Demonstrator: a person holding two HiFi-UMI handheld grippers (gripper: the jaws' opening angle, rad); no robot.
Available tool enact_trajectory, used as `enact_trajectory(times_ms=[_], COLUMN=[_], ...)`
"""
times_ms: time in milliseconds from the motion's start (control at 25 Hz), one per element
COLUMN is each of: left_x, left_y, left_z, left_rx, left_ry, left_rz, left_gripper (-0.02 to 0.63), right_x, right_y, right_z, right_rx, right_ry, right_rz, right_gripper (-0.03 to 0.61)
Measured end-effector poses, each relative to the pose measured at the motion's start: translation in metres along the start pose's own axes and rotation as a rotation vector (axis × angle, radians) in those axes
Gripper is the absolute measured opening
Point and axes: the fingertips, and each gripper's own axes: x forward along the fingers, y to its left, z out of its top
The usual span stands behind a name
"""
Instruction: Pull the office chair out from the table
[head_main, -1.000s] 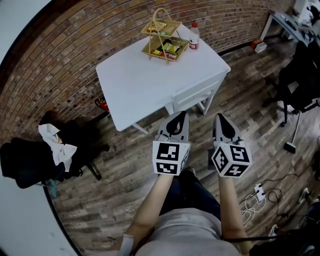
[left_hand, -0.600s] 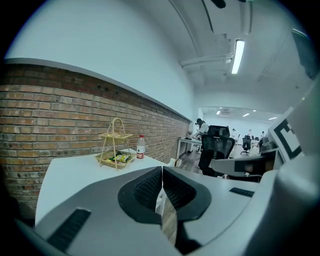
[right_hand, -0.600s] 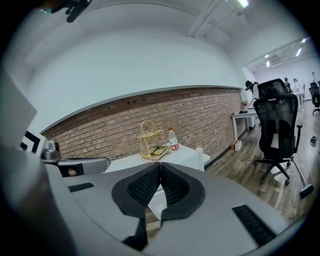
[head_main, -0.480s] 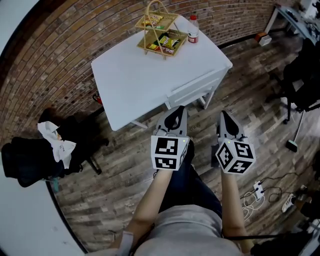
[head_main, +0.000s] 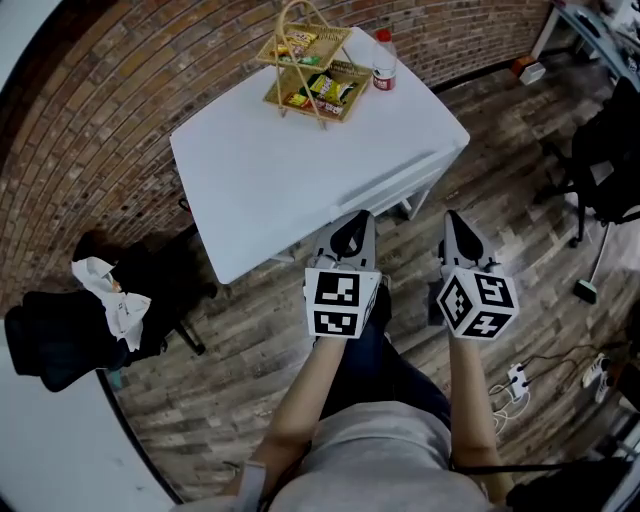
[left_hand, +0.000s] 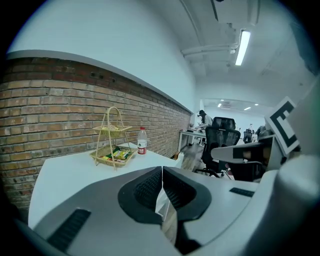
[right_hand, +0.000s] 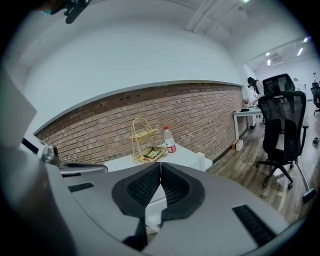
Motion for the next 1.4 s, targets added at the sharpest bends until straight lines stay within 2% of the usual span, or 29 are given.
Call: enact_trajectory(times_ms=[200,360,680,960,1200,1400], left_x=[0.033,0.062,0.105,0.121,0.128,0.137], left_y=[0.014,0.027,0.04,0.046,0.048,0.031], left_z=[0.008,0.01,0.013,0.002,0.0,-0.003], left_rx=[0.001,0.018,0.028,0.048,0.059,0.089], left_ry=[0.011,0.062,0.129,0.2,0.228,0.263], left_rz=[-0.012,-0.037,-0.101,-0.163,-0.174,-0.211], left_gripper=[0.017,0.018,0.018,0.018,0.018,0.02], right_x=[0.041,0.077,0.131,0.159,0.174,0.18], right_y=[-0.001,-0.002,-0.016,-0.022,-0.012,-0.009], right_z=[0.008,0.015,0.021,0.023,0.014,0.012], right_rx=[-0.061,-0.114,-0.135,-0.284,-0.379,-0.436], right_ry=[0.035,0.074,0.15,0.228,0.329,0.355], right_rz=[0.035,0.06,0.085,0.111,0.26,0.361], right_gripper=[0.015,0.015,0.015,0.015,0.016,0.017])
